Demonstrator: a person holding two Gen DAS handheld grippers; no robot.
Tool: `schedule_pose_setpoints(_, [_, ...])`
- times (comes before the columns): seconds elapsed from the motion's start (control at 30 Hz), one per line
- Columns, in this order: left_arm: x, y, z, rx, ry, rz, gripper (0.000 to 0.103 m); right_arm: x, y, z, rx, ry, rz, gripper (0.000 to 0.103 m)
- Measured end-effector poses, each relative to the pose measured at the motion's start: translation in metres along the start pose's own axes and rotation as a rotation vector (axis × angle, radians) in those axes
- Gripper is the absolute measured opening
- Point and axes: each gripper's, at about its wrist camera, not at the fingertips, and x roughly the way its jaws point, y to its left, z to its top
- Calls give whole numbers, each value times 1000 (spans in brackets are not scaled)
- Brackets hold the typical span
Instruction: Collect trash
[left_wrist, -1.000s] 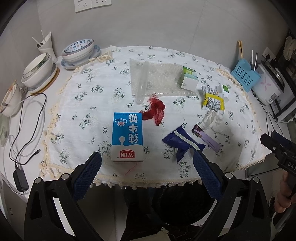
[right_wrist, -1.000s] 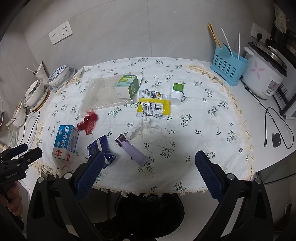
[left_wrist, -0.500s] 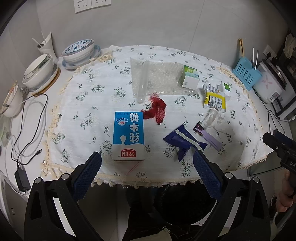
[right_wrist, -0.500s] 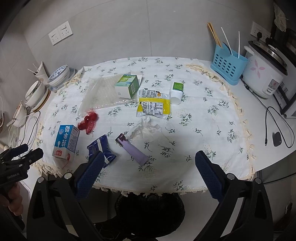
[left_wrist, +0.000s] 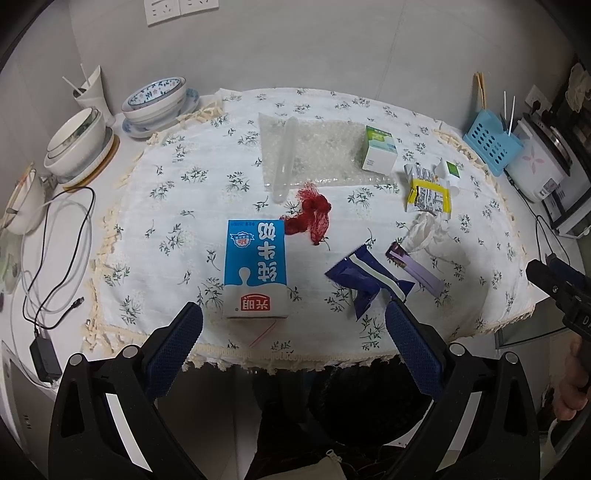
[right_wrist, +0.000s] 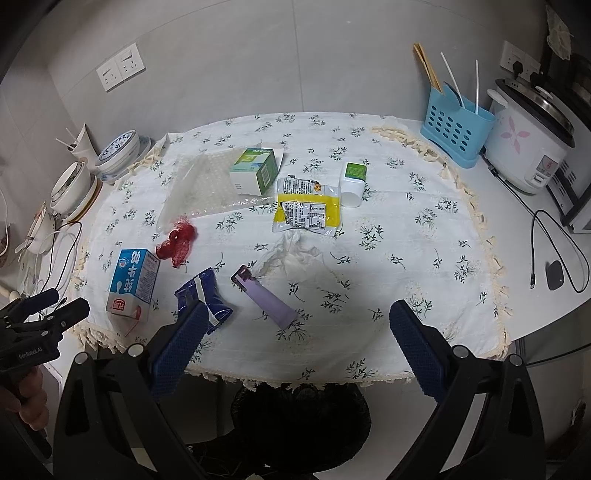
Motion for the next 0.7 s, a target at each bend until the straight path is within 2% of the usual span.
schedule_pose_setpoints(0.7, [0,0,5,-9,9,-17,97,5,3,-1,-3,6,-1,94])
